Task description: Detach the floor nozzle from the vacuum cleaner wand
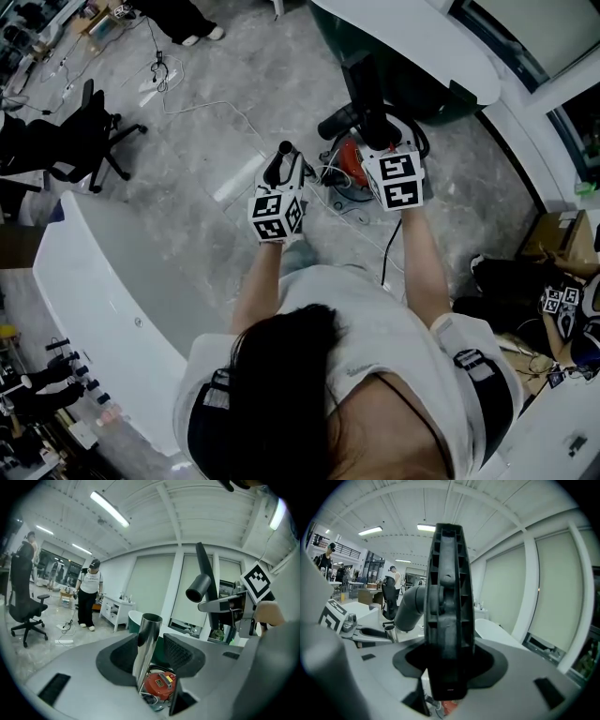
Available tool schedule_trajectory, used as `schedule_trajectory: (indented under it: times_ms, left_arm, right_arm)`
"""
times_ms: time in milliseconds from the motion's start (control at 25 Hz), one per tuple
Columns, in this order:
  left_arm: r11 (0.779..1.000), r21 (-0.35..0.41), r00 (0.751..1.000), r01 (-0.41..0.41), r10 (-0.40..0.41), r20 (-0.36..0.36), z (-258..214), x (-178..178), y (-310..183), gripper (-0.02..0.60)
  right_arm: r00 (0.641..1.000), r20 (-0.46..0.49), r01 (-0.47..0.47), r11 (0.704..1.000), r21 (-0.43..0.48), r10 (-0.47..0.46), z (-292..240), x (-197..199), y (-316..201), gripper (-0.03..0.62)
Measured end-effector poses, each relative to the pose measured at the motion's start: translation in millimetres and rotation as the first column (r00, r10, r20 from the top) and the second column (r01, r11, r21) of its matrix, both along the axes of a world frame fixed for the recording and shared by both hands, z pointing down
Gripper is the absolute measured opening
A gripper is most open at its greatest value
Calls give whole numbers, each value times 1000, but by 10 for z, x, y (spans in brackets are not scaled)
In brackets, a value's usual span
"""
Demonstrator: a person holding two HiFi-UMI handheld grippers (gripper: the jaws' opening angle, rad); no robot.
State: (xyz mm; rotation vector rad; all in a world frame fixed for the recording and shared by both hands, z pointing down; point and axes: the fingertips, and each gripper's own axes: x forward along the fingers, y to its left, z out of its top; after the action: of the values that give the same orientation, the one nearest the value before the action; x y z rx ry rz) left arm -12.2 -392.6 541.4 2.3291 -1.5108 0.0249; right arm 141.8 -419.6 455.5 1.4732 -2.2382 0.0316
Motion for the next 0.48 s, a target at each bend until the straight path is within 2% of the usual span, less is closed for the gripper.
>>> schedule_trajectory:
  times_ms: [480]
  left_arm:
    - [998, 59, 1000, 12, -12, -7, -237, 83, 357, 157]
  right_arm:
    - [999, 19, -29, 999, -14, 29, 115, 103, 350, 230]
